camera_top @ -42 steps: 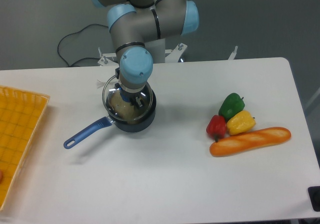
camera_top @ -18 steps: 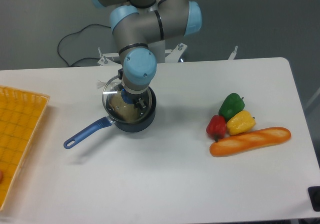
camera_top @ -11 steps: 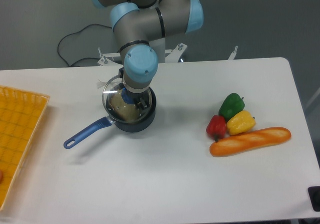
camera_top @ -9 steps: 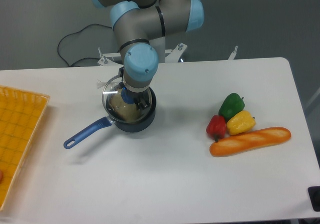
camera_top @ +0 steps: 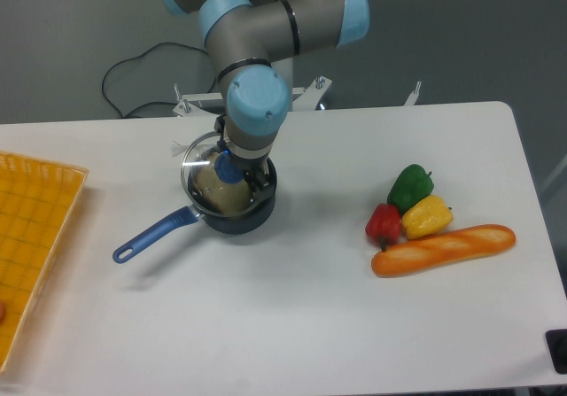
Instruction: Close the pot lid
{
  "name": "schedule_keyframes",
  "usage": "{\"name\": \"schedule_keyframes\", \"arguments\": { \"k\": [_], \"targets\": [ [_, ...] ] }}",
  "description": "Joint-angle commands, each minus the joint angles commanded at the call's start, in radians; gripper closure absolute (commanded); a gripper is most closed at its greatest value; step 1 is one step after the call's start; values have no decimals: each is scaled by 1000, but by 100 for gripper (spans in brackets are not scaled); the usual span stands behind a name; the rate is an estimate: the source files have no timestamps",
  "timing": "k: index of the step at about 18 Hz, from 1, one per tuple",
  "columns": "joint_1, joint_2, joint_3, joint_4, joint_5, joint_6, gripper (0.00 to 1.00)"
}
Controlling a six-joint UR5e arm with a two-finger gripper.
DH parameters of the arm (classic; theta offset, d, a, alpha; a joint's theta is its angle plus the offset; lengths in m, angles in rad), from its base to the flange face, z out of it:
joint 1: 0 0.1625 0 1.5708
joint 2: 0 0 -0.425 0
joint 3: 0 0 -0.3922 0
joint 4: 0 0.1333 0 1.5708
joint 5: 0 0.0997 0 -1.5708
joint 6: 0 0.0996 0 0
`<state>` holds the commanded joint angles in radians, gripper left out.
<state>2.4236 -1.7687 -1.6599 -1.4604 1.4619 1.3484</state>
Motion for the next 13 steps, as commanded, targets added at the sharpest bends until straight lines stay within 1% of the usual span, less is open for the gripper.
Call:
{"name": "schedule_keyframes", "arguments": {
  "k": [2, 3, 5, 8, 10, 13],
  "targets": [
    [28, -3, 18, 8, -2, 2, 0],
    [40, -6, 20, 29, -2, 0, 0],
    [58, -21, 19, 89, 1, 0, 0],
    [107, -46, 19, 187, 0, 2, 0],
    [136, -54, 17, 236, -2, 2, 0],
    [187, -60, 28, 256, 2, 11, 0]
  ]
}}
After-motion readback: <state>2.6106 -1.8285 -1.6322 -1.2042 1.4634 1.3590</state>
